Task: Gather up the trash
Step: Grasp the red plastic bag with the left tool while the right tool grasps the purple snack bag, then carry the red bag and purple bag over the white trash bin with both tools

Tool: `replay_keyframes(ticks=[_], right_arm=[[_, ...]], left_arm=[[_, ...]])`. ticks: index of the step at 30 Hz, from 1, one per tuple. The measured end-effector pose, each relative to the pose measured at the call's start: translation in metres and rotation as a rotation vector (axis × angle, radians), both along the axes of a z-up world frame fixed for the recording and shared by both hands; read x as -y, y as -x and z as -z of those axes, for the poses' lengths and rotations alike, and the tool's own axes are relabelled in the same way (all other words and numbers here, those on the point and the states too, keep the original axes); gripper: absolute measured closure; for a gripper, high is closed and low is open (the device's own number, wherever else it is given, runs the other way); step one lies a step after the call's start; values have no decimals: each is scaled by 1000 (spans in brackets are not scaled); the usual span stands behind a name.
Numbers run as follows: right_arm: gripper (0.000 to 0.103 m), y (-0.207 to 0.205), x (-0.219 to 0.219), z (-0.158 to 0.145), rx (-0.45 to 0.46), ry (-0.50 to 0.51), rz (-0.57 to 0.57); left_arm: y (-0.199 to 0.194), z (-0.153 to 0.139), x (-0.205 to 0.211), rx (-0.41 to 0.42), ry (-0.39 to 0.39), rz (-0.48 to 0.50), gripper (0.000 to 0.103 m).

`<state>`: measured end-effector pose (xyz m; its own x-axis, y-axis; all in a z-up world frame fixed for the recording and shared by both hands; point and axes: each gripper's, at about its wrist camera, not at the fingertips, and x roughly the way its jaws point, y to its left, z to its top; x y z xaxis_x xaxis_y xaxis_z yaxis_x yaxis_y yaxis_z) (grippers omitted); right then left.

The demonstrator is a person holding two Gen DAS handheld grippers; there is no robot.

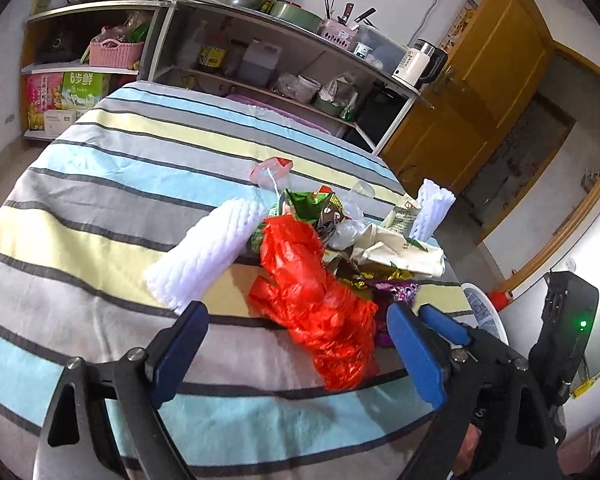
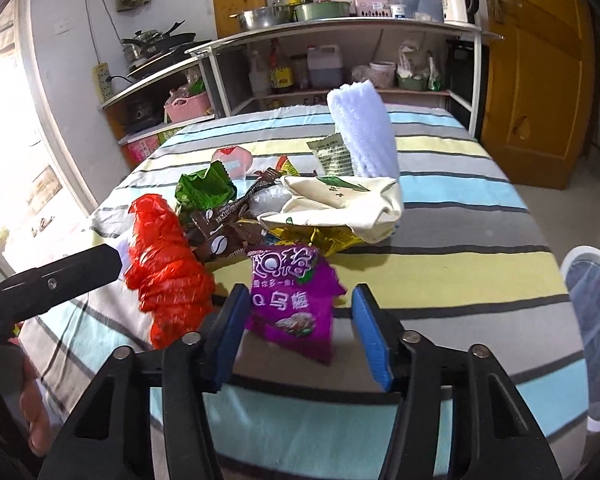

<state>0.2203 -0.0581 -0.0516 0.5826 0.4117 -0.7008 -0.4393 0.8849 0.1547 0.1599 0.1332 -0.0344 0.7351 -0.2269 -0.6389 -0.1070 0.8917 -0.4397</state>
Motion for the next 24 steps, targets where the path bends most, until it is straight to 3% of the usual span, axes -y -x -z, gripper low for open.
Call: replay_keyframes(ticks=[4, 6, 15, 20, 24], right_arm=[[65, -5, 4, -1, -21, -17, -1], [74, -5, 4, -2, -17, -15, -4], [93, -3, 8, -1, -10, -15, -1], [96, -2, 14, -2, -19, -27, 4], [98, 2, 18, -5, -13, -33, 5]], left_arm=[[-9, 1, 2, -12, 15, -5, 14], [-13, 1, 5, -18, 17, -10, 17], [-25, 5, 16, -67, -19, -28, 39], [-28, 5, 21, -77, -43, -19, 55], [-25, 2, 24, -65, -66, -5, 61]])
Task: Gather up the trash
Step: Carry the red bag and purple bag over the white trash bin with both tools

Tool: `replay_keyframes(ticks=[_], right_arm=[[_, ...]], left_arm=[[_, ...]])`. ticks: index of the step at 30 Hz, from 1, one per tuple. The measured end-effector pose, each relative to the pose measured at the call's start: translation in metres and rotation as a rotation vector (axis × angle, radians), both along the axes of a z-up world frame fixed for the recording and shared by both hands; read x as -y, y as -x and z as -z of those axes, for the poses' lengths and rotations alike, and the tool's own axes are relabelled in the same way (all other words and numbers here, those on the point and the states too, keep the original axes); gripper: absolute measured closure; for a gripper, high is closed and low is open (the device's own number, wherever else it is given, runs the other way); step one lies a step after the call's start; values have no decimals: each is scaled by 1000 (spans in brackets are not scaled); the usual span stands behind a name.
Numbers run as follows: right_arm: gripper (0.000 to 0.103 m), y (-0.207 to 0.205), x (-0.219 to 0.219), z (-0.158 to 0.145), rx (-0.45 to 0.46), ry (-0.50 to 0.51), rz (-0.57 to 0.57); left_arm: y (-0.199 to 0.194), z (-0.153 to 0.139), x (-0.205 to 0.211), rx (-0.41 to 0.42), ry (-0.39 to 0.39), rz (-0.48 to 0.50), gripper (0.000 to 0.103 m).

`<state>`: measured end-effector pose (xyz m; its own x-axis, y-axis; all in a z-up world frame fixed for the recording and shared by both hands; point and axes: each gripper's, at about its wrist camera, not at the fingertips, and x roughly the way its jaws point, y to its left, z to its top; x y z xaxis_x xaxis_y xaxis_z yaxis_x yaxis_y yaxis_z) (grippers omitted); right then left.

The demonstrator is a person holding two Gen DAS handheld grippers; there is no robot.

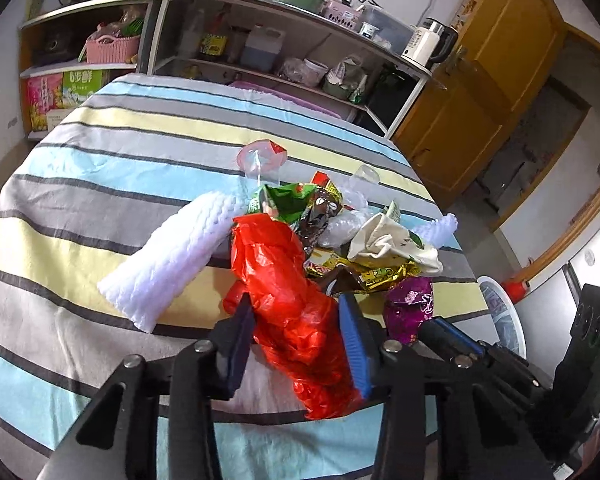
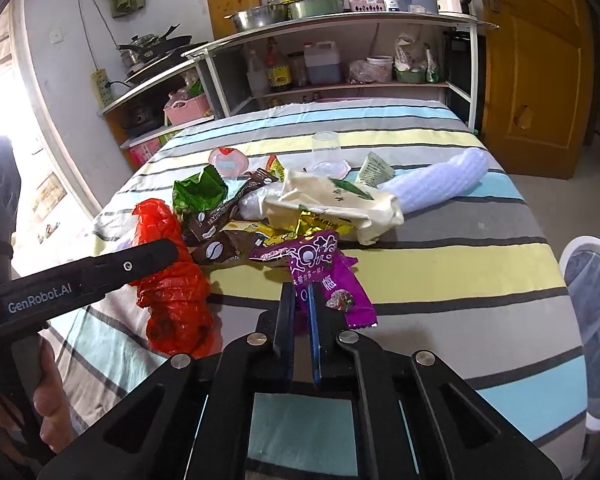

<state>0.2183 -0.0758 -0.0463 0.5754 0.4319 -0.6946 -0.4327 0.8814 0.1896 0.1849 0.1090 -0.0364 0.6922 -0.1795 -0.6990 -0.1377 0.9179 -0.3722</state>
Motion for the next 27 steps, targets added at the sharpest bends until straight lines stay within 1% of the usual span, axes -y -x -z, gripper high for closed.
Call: replay_keyframes(ticks=[7, 14, 18, 22, 27], right_arm=[[99, 10, 9, -10, 20, -19, 6], [99, 21, 31, -22, 45, -52, 41], [99, 25, 53, -31, 66, -64, 86], [99, 25, 86, -37, 85, -66, 157], [99, 23, 134, -39, 99, -62, 256]], left_arm=[[9, -9, 5, 24, -9, 25, 65], [22, -29, 21, 83, -14, 72, 65], [15, -42, 39, 113, -22, 128, 65], [1, -52, 68, 135, -29, 206, 65], [-24, -60, 117, 150, -40, 327, 65]])
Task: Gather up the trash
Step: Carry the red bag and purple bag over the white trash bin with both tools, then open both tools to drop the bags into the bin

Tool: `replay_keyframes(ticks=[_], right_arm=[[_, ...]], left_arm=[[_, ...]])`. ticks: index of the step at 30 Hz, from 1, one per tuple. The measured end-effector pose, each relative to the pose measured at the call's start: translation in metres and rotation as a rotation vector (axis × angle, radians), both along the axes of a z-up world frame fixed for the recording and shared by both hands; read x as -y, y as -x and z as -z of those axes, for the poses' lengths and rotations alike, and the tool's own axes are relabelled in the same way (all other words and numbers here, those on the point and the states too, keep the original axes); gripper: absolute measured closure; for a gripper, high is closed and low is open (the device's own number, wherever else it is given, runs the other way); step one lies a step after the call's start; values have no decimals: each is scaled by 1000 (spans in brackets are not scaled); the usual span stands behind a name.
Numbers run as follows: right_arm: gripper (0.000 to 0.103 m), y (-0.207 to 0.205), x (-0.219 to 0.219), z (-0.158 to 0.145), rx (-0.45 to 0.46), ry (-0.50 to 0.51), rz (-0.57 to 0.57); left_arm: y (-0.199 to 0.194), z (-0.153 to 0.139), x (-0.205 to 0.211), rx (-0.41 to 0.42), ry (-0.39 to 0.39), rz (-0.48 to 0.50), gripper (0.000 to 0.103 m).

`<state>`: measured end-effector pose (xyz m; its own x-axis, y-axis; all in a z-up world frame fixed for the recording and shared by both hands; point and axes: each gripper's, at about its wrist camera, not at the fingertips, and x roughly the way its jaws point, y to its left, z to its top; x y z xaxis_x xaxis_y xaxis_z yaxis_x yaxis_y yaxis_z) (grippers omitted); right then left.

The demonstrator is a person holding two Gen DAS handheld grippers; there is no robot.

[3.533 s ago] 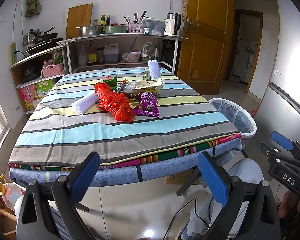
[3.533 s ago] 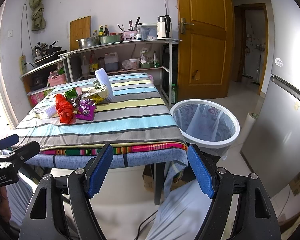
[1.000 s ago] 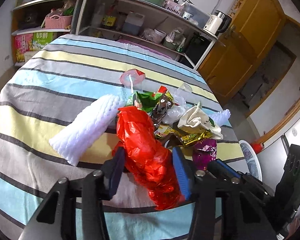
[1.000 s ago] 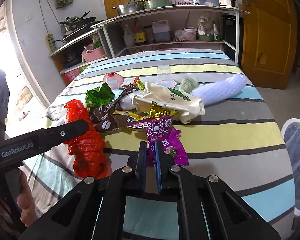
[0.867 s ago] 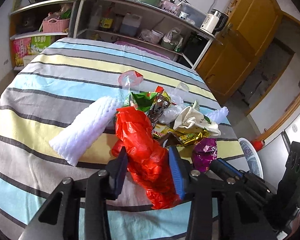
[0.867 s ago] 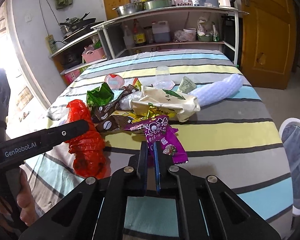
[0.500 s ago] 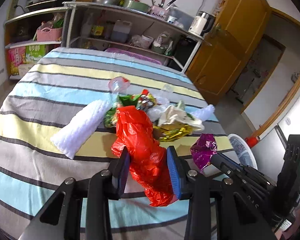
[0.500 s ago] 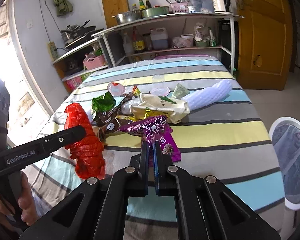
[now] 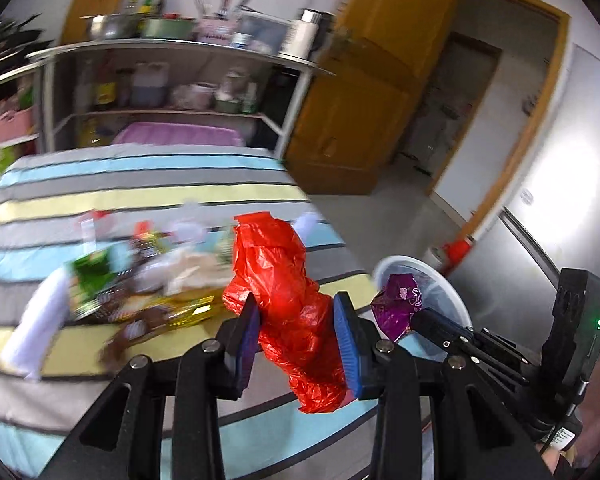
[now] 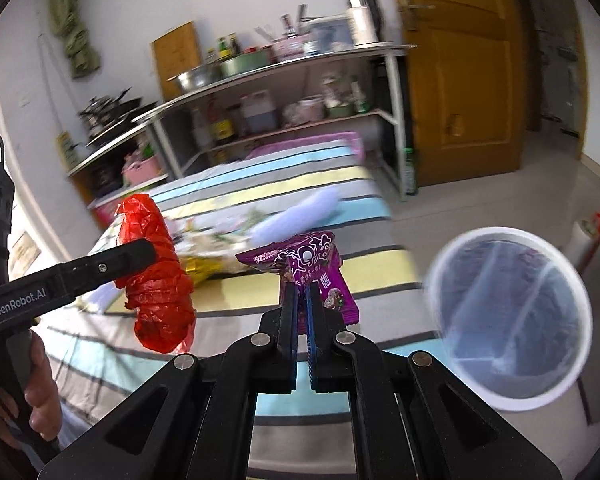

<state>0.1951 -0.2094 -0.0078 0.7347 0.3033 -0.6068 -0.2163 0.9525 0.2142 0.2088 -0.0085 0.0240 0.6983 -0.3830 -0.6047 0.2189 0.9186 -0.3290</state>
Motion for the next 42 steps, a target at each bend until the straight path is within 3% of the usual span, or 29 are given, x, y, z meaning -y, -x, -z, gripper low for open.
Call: replay_keyframes(ticks=[14, 21, 25, 30, 35, 39, 42], right_arm=[[99, -20, 132, 35, -81, -2, 258], [99, -26, 162, 60, -147, -32, 320], [96, -24, 169, 64, -149, -51, 333], [83, -22, 172, 60, -132, -55, 348], [81, -14, 161, 46, -93, -44, 327], [68, -7, 152, 36, -63, -52, 309], [68, -3, 140, 30, -56, -56, 291]], left_arm=[[-66, 19, 144, -59, -37, 291, 65], [-88, 38, 190, -113, -69, 367, 64], [-95, 49, 200, -144, -80, 383, 60], [-94, 51, 195, -156, -61, 370, 56], [-86, 37, 182, -121, -31, 340, 56], [-76, 27, 162, -89, -16, 304, 56], [-66, 20, 144, -68, -6, 264, 56]])
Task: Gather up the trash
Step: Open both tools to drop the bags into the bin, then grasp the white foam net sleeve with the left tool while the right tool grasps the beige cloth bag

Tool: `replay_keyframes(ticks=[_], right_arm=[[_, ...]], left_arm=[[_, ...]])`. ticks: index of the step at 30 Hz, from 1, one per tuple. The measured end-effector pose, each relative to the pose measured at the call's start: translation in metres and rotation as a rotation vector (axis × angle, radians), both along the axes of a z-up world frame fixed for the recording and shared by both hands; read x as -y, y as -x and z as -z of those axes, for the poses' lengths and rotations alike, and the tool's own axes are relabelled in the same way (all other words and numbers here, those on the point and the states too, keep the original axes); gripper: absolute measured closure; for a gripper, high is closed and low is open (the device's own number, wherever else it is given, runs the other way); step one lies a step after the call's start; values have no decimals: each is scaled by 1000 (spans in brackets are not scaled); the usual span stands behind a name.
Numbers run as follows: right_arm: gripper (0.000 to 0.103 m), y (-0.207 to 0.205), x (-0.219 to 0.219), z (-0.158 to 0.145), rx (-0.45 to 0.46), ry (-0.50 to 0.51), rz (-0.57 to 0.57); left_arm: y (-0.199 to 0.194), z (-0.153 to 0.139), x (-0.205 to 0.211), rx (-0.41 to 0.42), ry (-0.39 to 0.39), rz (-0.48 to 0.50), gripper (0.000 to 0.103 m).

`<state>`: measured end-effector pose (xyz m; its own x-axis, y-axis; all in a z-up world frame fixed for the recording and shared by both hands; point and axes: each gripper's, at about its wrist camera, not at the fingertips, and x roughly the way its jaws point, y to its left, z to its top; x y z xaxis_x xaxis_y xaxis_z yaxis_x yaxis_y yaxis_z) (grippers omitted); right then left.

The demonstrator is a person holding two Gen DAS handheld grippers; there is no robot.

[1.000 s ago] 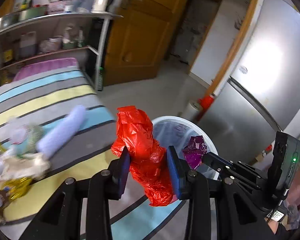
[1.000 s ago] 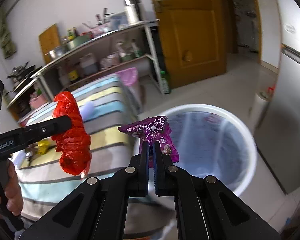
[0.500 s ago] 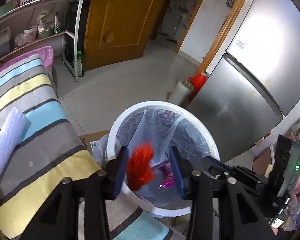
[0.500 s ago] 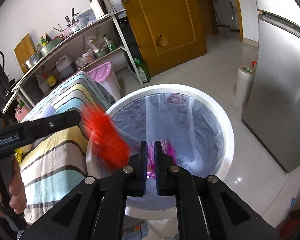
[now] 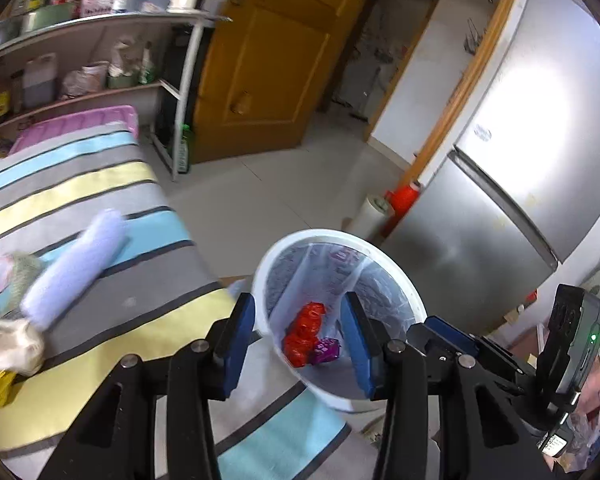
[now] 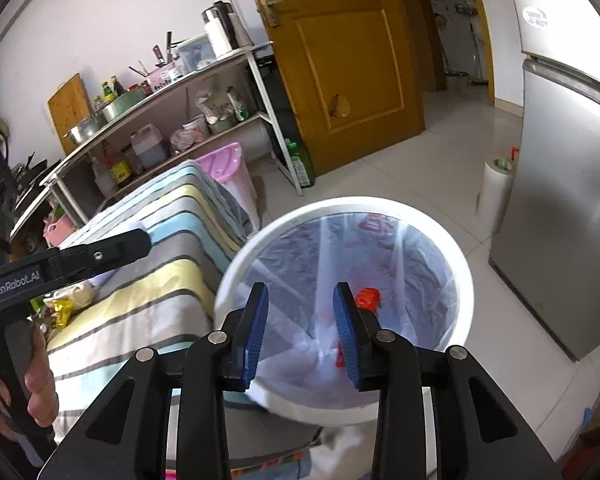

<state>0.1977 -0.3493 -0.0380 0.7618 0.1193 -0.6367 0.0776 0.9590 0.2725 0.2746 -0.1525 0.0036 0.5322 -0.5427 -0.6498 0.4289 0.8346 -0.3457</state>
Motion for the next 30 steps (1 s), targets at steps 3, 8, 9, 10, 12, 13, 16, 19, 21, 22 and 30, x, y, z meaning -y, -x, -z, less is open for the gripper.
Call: replay_keyframes(ticks=[3, 8, 9, 10, 12, 13, 16, 19, 21, 22, 30], right_arm=[[68, 5, -15, -5, -5, -17, -37], [68, 15, -48, -14, 4, -5, -110], [68, 16, -56, -16, 9, 0, -128], [68, 18, -64, -17, 12, 6, -149], [68, 20, -79, -20, 17, 16, -186], [68, 22, -86, -21, 20, 21, -203], [68, 21, -106, -22, 19, 27, -247], [68, 19, -126, -24, 21, 37, -292], [68, 16, -137, -25, 23, 41, -318], [68, 15, -143, -25, 26, 42, -333], [64, -3, -195, -27, 33, 67, -436]], left_arm=[[15, -5, -22, 17, 8, -38, 56], [39, -8, -56, 37, 11, -98, 56], [44, -8, -63, 44, 12, -109, 56], [48, -9, -69, 51, 10, -121, 56], [56, -10, -83, 65, 5, -147, 56], [61, -10, -91, 71, 4, -162, 56], [71, -11, -116, 80, 7, -205, 56], [79, -11, -141, 87, 6, -255, 56], [82, -11, -160, 91, 8, -293, 56], [84, -11, -168, 92, 10, -307, 56], [88, -5, -227, 95, -33, -430, 48]])
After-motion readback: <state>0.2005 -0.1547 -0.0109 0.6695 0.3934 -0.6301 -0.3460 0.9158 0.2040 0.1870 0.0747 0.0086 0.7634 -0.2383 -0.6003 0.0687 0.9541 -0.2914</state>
